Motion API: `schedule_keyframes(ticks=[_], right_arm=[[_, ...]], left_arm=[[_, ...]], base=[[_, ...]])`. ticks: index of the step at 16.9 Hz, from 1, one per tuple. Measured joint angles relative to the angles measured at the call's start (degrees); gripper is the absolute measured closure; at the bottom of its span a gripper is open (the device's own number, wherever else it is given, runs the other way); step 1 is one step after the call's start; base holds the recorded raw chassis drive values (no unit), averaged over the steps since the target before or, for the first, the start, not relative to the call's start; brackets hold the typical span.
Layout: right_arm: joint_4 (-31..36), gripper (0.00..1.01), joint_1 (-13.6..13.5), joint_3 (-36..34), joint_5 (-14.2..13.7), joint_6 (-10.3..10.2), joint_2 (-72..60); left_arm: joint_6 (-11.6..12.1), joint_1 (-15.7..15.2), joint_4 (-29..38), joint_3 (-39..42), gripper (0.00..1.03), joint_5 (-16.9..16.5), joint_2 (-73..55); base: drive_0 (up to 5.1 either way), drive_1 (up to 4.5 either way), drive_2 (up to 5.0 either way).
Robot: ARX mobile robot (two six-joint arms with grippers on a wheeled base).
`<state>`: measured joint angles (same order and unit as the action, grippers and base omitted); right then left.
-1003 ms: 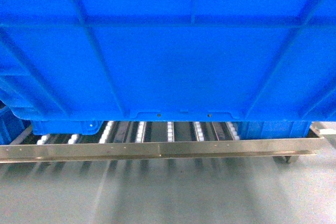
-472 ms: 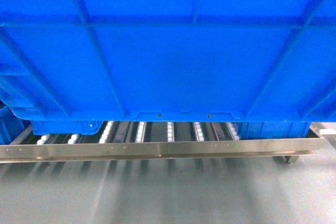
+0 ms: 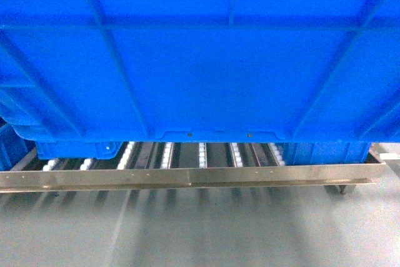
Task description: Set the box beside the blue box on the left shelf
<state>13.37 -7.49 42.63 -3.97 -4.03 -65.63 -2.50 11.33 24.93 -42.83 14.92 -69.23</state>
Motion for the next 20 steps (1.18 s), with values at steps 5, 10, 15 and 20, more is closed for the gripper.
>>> schedule_keyframes(ticks=[5,10,15,20], right_arm=[[-0.3,0.93,0.0,0.0,0.0,0.0,0.0],[-0.2,0.93,0.0,0.0,0.0,0.0,0.0],[-0.4,0.93,0.0,0.0,0.0,0.0,0.0],[-0.4,0.93,0.0,0.0,0.0,0.0,0.0]], left_arm=[[0.0,0.0,-0.3,0.0,0.92,-0.1,0.0],[0.0,0.0,-0.3,0.0,0.92,0.0,0.0],[0.0,0.0,-0.4,0.0,0.92,0.0,0.0],[0.0,0.0,-0.3,0.0,0.92,0.0,0.0]], base=[[0.0,0.00,0.0],[0.0,0.00,0.0],[0.0,0.00,0.0],[0.0,0.00,0.0]])
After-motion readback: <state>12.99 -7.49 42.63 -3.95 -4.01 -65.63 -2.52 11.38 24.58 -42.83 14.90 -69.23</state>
